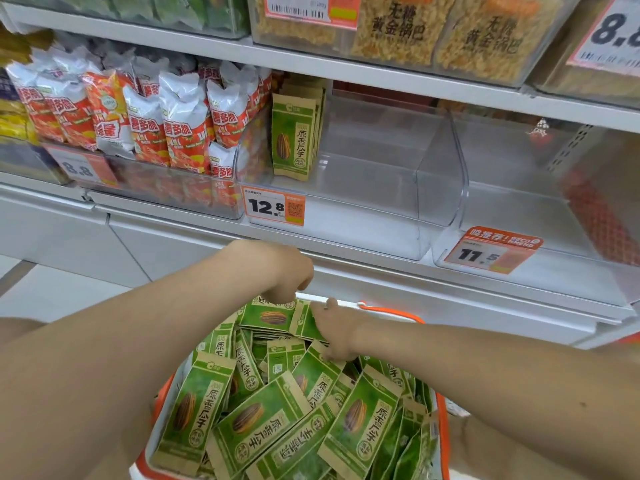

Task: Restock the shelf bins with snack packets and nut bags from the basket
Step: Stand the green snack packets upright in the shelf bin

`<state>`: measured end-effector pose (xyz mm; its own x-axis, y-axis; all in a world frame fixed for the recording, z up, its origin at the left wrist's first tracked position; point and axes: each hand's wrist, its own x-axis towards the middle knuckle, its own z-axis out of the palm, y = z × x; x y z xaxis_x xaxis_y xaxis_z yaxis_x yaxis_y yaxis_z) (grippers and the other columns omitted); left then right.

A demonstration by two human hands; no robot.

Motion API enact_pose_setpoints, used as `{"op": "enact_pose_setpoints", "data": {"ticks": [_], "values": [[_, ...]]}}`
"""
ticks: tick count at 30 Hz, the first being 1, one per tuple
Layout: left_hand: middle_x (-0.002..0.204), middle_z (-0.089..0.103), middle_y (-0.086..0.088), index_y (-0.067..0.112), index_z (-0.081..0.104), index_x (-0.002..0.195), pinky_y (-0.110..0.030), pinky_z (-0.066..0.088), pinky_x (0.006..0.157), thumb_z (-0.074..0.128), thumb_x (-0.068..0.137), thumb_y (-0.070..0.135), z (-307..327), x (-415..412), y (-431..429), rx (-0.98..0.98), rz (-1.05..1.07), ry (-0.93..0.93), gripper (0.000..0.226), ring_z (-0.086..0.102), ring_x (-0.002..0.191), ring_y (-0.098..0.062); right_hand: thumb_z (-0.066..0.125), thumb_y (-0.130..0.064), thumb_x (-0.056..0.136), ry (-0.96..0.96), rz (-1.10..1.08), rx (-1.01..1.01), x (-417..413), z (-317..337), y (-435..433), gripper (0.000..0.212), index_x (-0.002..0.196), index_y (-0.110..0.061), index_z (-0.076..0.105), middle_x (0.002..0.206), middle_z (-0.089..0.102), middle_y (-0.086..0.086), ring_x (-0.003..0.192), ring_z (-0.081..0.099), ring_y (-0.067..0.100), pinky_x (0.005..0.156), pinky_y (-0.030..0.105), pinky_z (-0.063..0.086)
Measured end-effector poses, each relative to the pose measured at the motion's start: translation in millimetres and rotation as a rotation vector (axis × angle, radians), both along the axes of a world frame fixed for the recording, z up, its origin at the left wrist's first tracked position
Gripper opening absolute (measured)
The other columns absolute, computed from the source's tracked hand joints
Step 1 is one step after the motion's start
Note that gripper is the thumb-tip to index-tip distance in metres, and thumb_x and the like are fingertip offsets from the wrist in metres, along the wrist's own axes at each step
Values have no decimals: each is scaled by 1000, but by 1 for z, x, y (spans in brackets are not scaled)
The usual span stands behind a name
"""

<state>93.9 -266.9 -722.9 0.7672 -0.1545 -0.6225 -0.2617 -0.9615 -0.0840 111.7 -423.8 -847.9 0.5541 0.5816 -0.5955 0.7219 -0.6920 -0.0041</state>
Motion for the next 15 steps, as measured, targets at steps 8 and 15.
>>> {"op": "enact_pose_setpoints", "data": {"ticks": [8, 15], "values": [[139, 56, -3, 23, 51, 148, -32, 46, 85, 53, 108, 23, 10, -3, -1, -23, 42, -30, 40, 60, 118, -25, 77, -39, 88, -196, 58, -18, -3, -6, 3, 87, 153, -6, 29, 135, 47, 18, 120, 50, 36, 99, 46, 46], [143, 55, -3, 23, 51, 148, -32, 43, 85, 51, 108, 20, 15, -3, -1, -10, 33, -31, 40, 59, 122, -26, 78, -37, 90, -41, -89, 73, 11, 11, 10, 56, 133, -14, 50, 128, 53, 11, 114, 58, 32, 84, 40, 50]]}}
